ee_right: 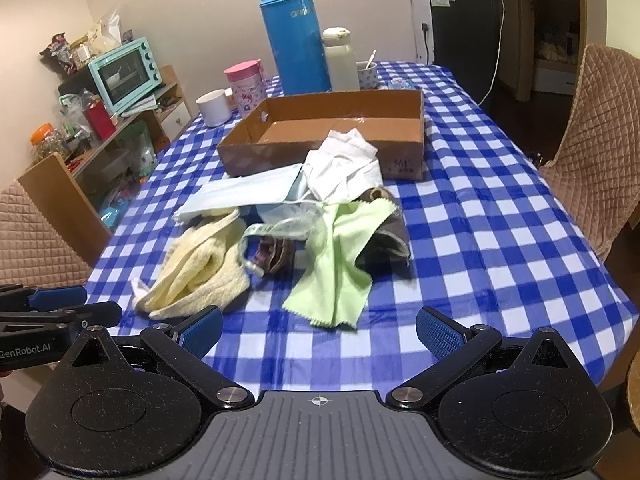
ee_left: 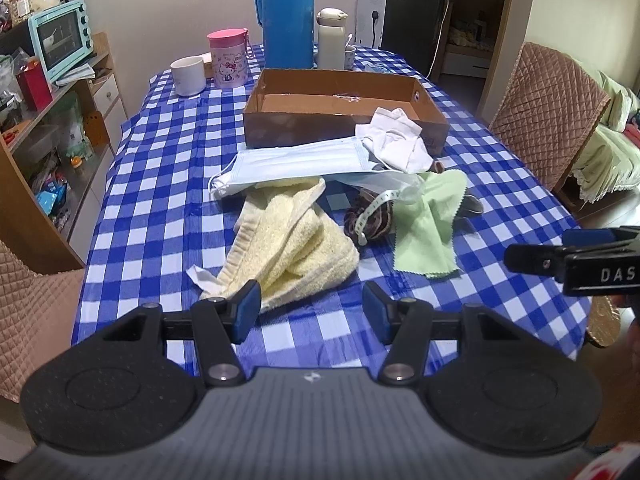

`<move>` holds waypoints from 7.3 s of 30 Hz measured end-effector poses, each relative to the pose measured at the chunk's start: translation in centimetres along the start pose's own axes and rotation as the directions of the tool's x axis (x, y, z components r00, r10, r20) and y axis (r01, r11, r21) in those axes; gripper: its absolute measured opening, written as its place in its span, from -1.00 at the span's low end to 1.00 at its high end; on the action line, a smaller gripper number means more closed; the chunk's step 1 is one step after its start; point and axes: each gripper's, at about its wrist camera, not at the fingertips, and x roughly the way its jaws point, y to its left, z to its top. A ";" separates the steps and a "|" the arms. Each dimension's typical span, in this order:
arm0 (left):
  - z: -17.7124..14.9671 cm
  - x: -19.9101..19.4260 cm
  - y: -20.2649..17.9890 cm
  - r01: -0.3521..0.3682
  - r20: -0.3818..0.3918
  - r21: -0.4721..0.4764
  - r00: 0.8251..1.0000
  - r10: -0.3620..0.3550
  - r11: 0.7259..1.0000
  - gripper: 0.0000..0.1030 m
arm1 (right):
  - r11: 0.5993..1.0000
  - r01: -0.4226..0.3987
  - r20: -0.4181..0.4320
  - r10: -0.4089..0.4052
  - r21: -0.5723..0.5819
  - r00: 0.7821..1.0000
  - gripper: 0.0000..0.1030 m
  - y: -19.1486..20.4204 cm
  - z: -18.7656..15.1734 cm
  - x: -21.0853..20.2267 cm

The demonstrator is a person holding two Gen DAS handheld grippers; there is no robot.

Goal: Organize soft objects
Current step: 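Move the left tool into the pile and grasp the blue face mask, then lift the blue mask with the left tool while the right tool reaches the white cloth, then grasp the white cloth with the right tool and lift it, then lower the mask into the cardboard box with left tool while right tool releases white cloth there, then move both tools back from the box toward the remaining pile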

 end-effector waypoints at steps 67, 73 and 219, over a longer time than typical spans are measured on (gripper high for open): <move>13.6 11.9 4.0 -0.045 0.193 0.157 0.981 0.015 0.987 -0.96 | 1.000 -0.003 0.003 0.003 0.021 1.000 0.74 -7.4 9.9 11.1; 14.8 8.7 8.2 -0.080 0.258 0.003 0.963 0.077 0.997 -0.96 | 0.999 -0.037 0.020 0.038 -0.020 0.999 0.62 -6.9 11.8 12.9; 14.5 11.5 11.1 -0.084 -0.027 -0.058 0.996 0.083 0.995 -0.04 | 0.999 -0.036 -0.043 0.037 0.010 0.998 0.18 -8.0 13.7 9.3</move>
